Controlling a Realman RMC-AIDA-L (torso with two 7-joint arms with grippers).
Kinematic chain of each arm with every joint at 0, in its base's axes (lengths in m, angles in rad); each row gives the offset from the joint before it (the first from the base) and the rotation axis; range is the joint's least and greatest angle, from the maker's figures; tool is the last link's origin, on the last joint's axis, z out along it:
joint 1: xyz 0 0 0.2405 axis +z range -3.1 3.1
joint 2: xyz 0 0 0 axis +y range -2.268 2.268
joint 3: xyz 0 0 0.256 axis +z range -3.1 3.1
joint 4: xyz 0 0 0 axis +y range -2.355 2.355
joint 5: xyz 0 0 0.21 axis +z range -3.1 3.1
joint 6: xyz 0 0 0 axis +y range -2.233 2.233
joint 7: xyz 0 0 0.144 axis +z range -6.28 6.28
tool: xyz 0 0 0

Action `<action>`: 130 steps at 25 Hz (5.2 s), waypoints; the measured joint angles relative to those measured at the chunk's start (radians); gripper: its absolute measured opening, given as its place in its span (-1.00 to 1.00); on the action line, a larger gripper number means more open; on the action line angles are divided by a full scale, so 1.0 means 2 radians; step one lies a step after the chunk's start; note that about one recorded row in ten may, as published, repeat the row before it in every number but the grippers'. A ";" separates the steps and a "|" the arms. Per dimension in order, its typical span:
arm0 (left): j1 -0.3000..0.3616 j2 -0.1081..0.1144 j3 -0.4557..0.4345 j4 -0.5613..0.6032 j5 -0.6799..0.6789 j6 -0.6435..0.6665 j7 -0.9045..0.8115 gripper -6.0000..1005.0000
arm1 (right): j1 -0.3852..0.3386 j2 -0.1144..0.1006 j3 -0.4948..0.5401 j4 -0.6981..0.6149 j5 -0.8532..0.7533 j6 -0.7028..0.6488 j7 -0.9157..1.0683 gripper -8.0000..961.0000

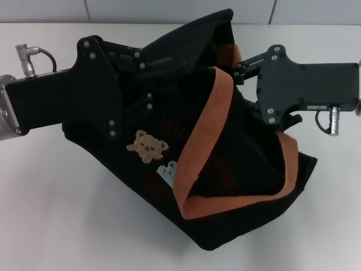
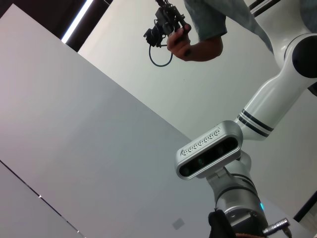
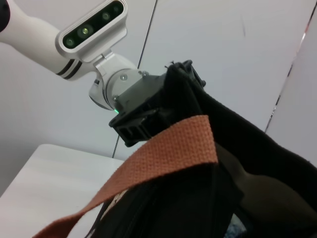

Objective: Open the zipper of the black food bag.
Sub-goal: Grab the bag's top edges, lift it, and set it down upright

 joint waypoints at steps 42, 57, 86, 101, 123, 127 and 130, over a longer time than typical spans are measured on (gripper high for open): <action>-0.013 0.001 0.007 0.001 0.002 -0.003 0.003 -0.70 | 0.009 0.000 -0.065 -0.034 -0.043 0.092 0.059 -0.19; -0.008 0.001 0.003 -0.003 0.000 -0.005 0.015 -0.69 | -0.002 -0.003 0.007 0.057 0.026 0.056 0.022 -0.99; -0.010 0.000 0.062 -0.040 -0.038 -0.002 0.064 -0.69 | 0.024 0.001 0.054 0.157 -0.139 -0.027 0.100 -0.96; -0.011 -0.001 0.131 -0.078 -0.045 -0.007 0.078 -0.69 | 0.084 -0.003 -0.086 0.179 -0.097 0.134 0.162 -0.98; -0.023 -0.002 0.156 -0.076 -0.038 -0.030 0.078 -0.69 | 0.015 -0.011 0.171 0.167 -0.118 -0.067 0.120 -0.01; -0.027 -0.002 0.155 -0.075 -0.056 -0.030 0.080 -0.70 | 0.035 -0.003 0.155 0.186 -0.169 -0.032 0.121 0.11; -0.026 -0.001 0.155 -0.071 -0.080 -0.029 0.090 -0.69 | 0.054 -0.002 0.133 0.220 -0.170 -0.007 0.116 0.11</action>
